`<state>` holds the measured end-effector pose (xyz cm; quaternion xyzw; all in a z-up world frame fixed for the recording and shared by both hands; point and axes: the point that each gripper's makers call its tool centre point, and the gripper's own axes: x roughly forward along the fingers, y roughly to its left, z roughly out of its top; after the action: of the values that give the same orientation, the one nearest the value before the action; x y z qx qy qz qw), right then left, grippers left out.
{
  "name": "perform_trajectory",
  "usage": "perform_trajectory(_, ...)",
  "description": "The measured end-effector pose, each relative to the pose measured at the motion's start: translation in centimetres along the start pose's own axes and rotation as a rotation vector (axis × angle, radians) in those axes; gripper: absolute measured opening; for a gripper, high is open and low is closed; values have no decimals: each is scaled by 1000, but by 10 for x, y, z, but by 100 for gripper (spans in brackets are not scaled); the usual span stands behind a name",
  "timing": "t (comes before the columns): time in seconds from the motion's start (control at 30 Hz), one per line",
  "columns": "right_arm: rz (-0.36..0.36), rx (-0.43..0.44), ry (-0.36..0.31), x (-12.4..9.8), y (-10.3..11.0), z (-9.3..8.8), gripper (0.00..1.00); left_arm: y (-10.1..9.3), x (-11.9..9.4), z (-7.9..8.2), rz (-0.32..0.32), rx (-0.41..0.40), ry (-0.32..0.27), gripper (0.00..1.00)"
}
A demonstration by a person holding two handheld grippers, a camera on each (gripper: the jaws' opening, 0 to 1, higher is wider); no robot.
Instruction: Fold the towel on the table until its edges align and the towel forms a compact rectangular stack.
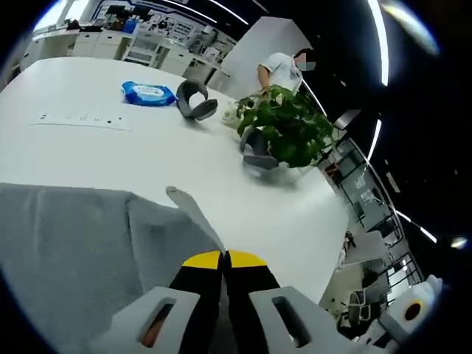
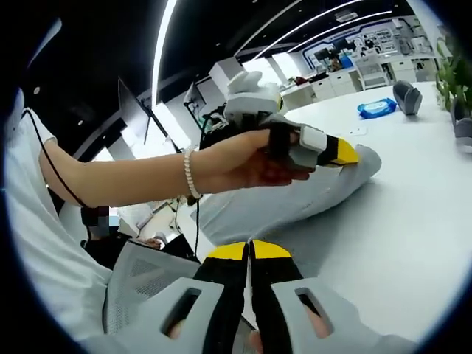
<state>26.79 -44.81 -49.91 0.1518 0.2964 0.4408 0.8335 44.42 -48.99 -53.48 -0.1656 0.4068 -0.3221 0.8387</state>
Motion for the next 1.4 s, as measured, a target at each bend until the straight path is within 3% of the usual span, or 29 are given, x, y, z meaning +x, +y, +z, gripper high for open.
perform_trajectory(0.13,-23,2,-28,-11,-7,7,0,-13,1,17,2,80,-15,1)
perform_trajectory(0.3,-46,2,-61,-25,-13,16,0,-28,3,30,-14,104,-32,1)
perform_trajectory(0.8,-121,-3,-183,-78,-32,43,0,-81,6,57,-66,176,-58,1)
perform_trajectory(1.1,-141,-43,-207,-97,-32,57,0,-106,6,72,-97,174,-84,1)
perform_trajectory(1.4,-175,-66,-238,-119,-36,66,0,-129,10,78,-123,215,-96,1)
